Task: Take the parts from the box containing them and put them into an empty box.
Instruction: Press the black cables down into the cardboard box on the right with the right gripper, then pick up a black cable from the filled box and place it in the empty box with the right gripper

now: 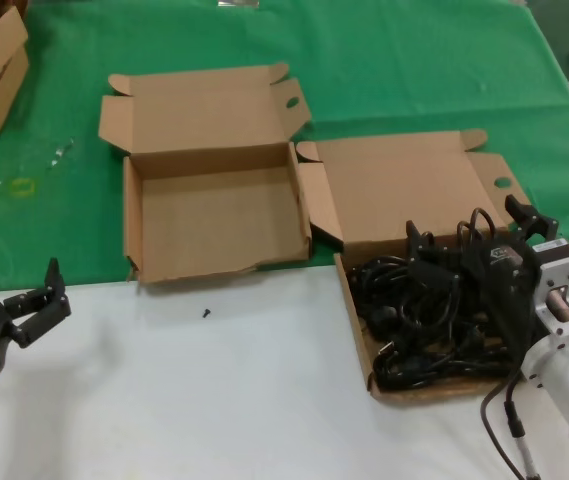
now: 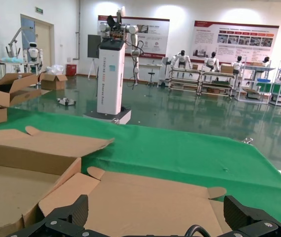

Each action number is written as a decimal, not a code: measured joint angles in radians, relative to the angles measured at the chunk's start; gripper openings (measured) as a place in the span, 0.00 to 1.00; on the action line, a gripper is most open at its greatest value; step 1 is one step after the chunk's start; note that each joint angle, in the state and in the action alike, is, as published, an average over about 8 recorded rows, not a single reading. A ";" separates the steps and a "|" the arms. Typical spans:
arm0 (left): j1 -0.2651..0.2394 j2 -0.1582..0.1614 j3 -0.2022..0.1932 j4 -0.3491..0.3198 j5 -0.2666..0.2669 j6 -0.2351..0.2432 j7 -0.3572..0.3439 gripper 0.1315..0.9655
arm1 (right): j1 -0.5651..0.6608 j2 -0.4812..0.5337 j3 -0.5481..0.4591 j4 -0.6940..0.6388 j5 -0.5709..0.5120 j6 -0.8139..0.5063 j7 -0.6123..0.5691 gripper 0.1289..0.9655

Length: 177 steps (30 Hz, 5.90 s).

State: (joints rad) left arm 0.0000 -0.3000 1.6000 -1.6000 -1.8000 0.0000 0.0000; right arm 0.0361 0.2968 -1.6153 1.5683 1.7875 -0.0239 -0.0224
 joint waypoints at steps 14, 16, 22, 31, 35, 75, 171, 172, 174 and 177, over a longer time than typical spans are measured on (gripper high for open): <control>0.000 0.000 0.000 0.000 0.000 0.000 0.000 1.00 | 0.000 0.000 0.000 0.000 0.000 0.000 0.000 1.00; 0.000 0.000 0.000 0.000 0.000 0.000 0.000 1.00 | 0.000 0.000 0.000 0.000 0.000 0.000 0.000 1.00; 0.000 0.000 0.000 0.000 0.000 0.000 0.000 1.00 | 0.000 0.000 0.000 0.000 0.000 0.000 0.000 1.00; 0.000 0.000 0.000 0.000 0.000 0.000 0.000 0.98 | 0.000 0.000 0.000 0.000 0.000 0.000 0.000 1.00; 0.000 0.000 0.000 0.000 0.000 0.000 0.000 0.98 | 0.000 0.000 0.000 0.000 0.000 0.000 0.000 1.00; 0.000 0.000 0.000 0.000 0.000 0.000 0.000 0.19 | 0.038 0.369 -0.169 0.086 0.026 -0.059 0.100 1.00; 0.000 0.000 0.000 0.000 0.000 0.000 0.000 0.01 | 0.757 0.487 -0.398 -0.514 -0.271 -1.106 -0.828 0.15; 0.000 0.000 0.000 0.000 0.000 0.000 0.000 0.01 | 0.758 0.489 -0.398 -0.509 -0.270 -1.110 -0.817 0.14; 0.000 0.000 0.000 0.000 0.000 0.000 0.000 0.01 | 0.758 0.497 -0.396 -0.496 -0.267 -1.119 -0.787 0.13; 0.000 0.000 0.000 0.000 0.000 0.000 0.000 0.01 | 0.758 0.512 -0.392 -0.467 -0.259 -1.139 -0.725 0.11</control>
State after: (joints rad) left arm 0.0000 -0.3000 1.6001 -1.6000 -1.7996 0.0000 -0.0004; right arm 0.7936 0.8086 -2.0071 1.1013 1.5283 -1.1632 -0.7470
